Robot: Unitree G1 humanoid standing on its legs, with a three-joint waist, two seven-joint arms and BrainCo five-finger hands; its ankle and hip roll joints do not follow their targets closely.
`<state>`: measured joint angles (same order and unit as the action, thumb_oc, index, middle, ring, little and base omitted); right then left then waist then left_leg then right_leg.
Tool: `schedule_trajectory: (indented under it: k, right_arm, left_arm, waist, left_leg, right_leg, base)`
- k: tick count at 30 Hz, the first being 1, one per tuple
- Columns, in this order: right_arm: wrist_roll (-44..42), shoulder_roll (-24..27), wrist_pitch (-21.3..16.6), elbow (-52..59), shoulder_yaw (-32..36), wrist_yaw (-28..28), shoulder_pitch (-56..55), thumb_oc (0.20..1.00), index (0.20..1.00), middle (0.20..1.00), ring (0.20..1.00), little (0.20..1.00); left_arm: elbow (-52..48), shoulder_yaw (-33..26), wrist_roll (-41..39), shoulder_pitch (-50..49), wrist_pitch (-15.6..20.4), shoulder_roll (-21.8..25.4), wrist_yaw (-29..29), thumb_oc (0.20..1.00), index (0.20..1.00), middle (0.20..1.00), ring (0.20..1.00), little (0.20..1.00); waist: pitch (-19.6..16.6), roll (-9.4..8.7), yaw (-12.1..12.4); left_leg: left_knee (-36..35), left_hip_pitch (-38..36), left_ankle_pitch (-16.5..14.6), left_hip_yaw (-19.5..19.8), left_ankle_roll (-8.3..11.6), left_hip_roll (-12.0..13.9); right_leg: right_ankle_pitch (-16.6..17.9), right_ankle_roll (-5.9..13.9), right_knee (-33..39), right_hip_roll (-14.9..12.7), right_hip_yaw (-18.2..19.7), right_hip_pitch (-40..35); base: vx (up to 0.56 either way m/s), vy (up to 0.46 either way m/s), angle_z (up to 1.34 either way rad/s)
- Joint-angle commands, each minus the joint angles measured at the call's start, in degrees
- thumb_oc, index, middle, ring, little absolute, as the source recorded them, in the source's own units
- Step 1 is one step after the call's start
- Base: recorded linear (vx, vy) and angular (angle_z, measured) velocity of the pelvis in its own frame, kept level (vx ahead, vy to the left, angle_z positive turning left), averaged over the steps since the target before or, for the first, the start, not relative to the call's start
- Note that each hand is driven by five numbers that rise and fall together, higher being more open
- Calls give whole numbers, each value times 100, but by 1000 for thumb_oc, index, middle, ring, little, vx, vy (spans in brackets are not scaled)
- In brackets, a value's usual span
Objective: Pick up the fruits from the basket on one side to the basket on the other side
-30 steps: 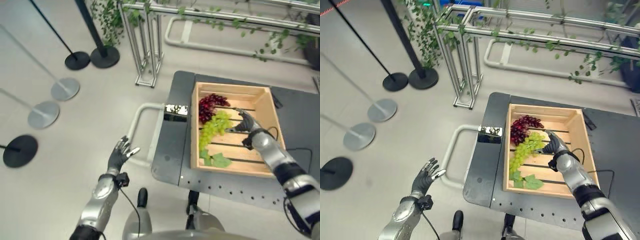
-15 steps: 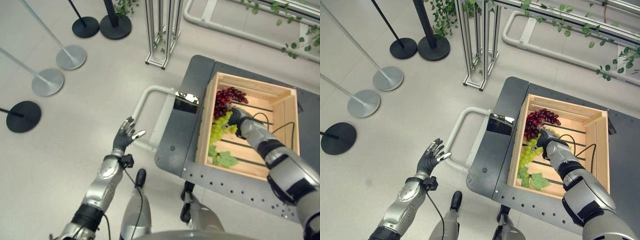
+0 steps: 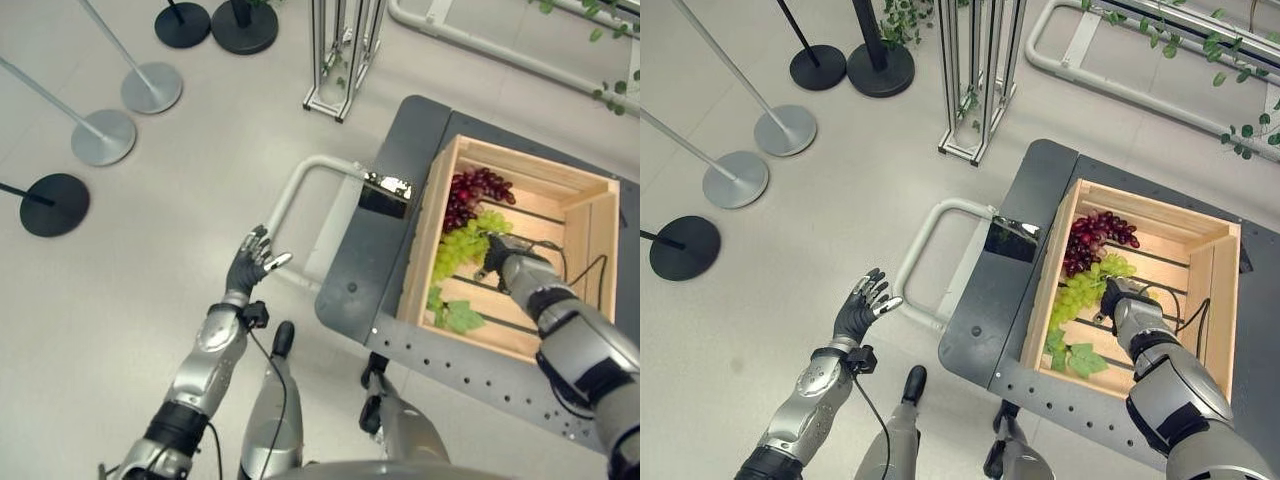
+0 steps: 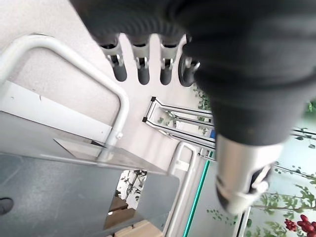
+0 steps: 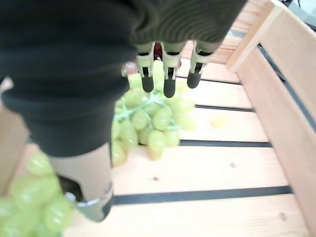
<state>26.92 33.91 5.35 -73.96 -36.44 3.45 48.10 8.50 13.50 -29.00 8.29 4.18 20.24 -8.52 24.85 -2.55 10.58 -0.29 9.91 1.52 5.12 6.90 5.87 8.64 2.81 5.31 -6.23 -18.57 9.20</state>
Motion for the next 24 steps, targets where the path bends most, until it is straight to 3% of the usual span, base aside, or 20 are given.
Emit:
schedule_trajectory:
  k: [1,8,14,19,24]
  right_arm:
    - [334,512,102,48,-382,-16,310,1000,1000,1000,1000,1000]
    - [217,491,111,243,-284,88,263,1000,1000,1000,1000,1000]
    - [-74,183,116,526,-97,298,321,1000,1000,1000,1000,1000]
    - [-190,208,50,2148,151,500,80,1000,1000,1000,1000,1000]
    - [-229,428,9,3756,812,521,-687,1000,1000,1000,1000,1000]
  left_arm:
    - [-548,128,-73,156,313,-40,-33,1000,1000,1000,1000,1000]
    - [-605,107,-112,195,341,-62,-127,1000,1000,1000,1000,1000]
    - [-650,92,-168,201,356,-115,-247,1000,1000,1000,1000,1000]
    - [-680,-140,-101,177,369,-108,-419,1000,1000,1000,1000,1000]
    - [-673,-300,-43,94,349,-144,-519,1000,1000,1000,1000,1000]
  waist:
    - [-23,-51,73]
    - [45,-41,38]
    - [103,-40,19]
    - [134,-112,-60]
    - [131,-196,-129]
  left_leg:
    - [-323,525,583,137,64,30]
    - [-316,570,596,134,67,26]
    - [-304,611,614,101,88,53]
    - [-318,633,620,78,110,84]
    - [-334,638,607,59,123,105]
  right_leg:
    - [-949,593,-274,-353,-197,-512]
    - [-949,577,-261,-345,-194,-473]
    - [-940,571,-240,-334,-209,-449]
    - [-948,562,-219,-311,-176,-419]
    - [-953,568,-203,-310,-206,-409]
  base:
    - [0,0,0]
    - [0,0,0]
    - [-8,-5,2]
    - [0,0,0]
    - [0,0,0]
